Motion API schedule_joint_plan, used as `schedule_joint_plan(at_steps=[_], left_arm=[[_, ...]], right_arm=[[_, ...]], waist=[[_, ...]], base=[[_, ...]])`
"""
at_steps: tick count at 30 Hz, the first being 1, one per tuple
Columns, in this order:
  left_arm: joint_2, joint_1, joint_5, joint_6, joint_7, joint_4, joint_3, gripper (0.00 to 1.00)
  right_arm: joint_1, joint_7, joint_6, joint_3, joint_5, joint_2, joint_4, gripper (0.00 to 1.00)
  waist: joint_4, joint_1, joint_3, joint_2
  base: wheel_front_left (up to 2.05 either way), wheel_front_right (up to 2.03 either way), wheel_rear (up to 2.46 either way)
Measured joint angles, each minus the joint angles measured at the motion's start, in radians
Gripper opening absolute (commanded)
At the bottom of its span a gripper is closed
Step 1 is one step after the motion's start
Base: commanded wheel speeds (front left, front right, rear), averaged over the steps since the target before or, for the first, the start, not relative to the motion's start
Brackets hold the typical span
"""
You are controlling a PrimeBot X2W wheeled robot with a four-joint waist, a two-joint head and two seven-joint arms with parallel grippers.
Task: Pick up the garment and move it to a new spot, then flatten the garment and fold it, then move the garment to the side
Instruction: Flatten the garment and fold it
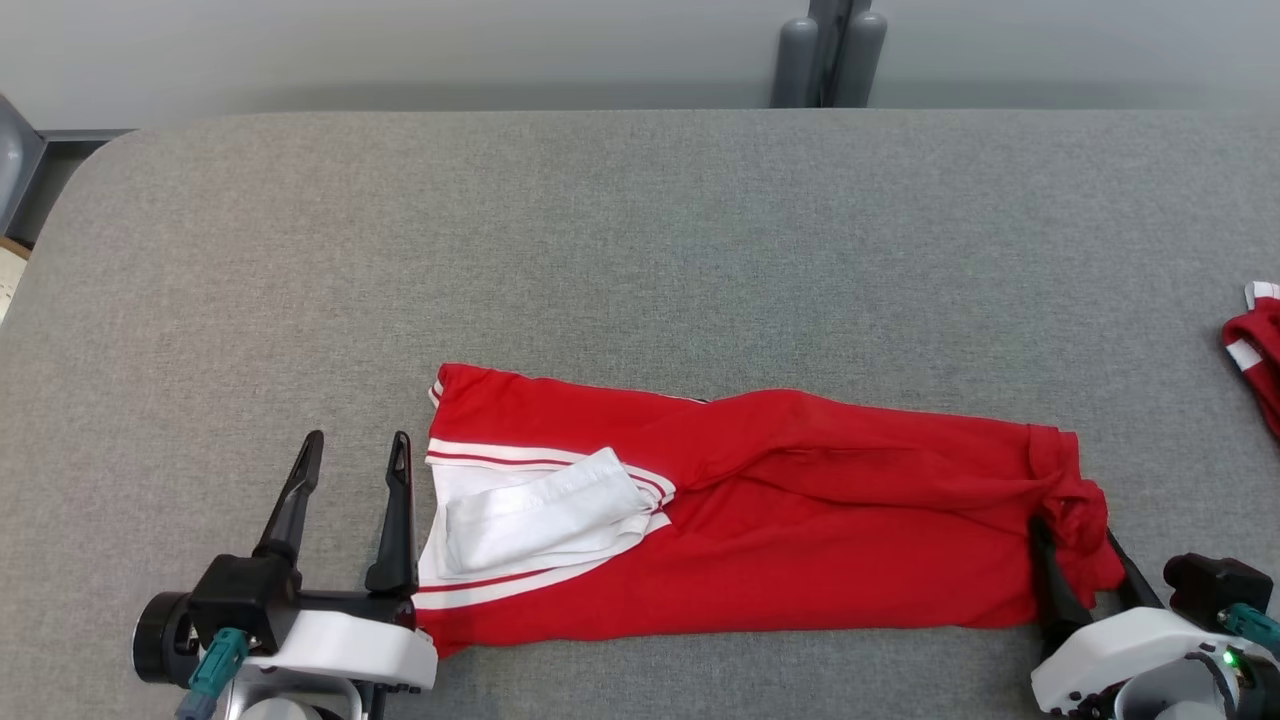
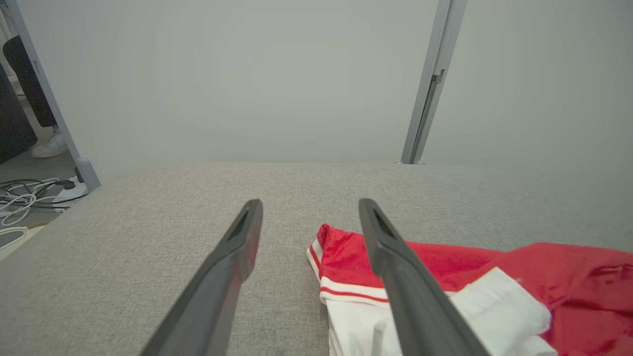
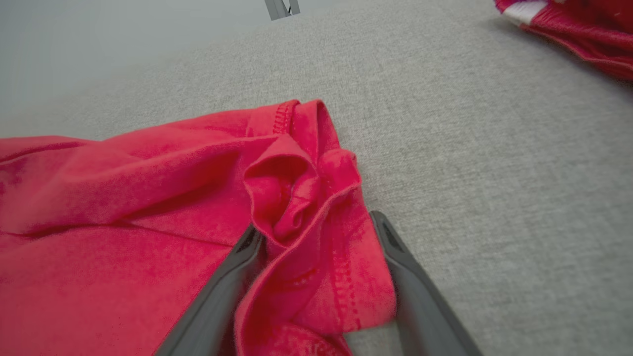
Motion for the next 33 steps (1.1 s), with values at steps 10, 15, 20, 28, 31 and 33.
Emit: schedule_joint_plan(at_steps=[10,15,20,28,31,33], left_arm=[[-0.007,-0.015,0.01,-0.008,0.0,0.0,0.021,1.0],[-0.015,-0.014,0.018,-0.013,0.0,0.001,0.026,1.0],[-0.021,-0.012,0.019,-0.016,0.0,0.001,0.03,1.0],[-0.024,0.004,0.024,-0.025,0.0,0.011,0.039,1.0],[-0.029,0.005,0.027,-0.026,0.0,0.014,0.036,1.0],[-0.031,0.004,0.028,-0.03,0.0,0.016,0.03,1.0]], right_arm=[[-0.04,-0.023,0.006,0.033,0.086,-0.027,0.052,0.0],[-0.008,-0.023,0.001,-0.052,0.09,-0.092,0.019,0.0],[0.028,-0.023,0.0,-0.103,0.074,-0.123,-0.045,0.0],[0.026,0.015,0.0,0.027,0.043,-0.074,-0.331,0.0],[0.017,0.077,0.0,0.12,0.074,-0.04,-0.426,0.0],[0.007,0.106,0.0,0.189,0.101,-0.021,-0.458,0.0]], waist=[[-0.014,0.0,0.016,0.0],[-0.022,0.0,0.006,0.0],[-0.023,0.0,-0.004,0.0],[-0.033,0.0,-0.032,0.0],[-0.033,0.0,-0.043,0.0],[-0.027,0.0,-0.048,0.0]], base=[[0.0,0.0,0.0],[0.0,0.0,0.0],[0.0,0.0,0.0],[0.0,0.0,0.0],[0.0,0.0,0.0],[0.0,0.0,0.0]])
